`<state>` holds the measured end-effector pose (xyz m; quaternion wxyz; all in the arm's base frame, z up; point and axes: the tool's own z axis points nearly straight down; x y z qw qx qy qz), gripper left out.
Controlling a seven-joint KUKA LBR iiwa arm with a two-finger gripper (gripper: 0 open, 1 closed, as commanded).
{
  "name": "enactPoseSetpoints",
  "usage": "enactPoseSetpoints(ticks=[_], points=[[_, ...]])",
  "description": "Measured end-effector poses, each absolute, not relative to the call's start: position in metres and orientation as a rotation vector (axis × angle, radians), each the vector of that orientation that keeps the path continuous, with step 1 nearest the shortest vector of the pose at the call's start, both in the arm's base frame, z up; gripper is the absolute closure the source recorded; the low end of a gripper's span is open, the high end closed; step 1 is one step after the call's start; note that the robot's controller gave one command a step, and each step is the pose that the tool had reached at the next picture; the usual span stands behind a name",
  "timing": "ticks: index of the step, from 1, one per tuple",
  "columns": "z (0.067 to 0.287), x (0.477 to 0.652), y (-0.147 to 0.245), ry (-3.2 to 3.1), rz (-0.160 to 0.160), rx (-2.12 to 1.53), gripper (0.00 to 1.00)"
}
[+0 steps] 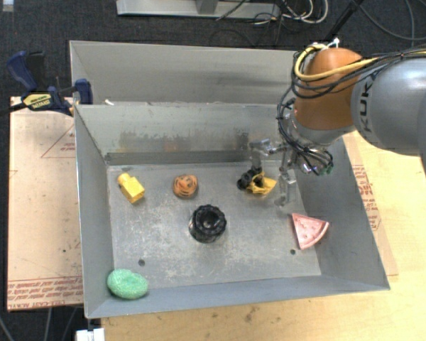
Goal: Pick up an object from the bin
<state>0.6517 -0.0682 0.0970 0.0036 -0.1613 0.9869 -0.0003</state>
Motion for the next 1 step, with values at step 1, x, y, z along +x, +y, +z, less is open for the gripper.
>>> enactPoseSetpoints(ticks=[1], points=[[0.0713,0.65,-0.0736,3.134,0.0,-0.107,1.0]])
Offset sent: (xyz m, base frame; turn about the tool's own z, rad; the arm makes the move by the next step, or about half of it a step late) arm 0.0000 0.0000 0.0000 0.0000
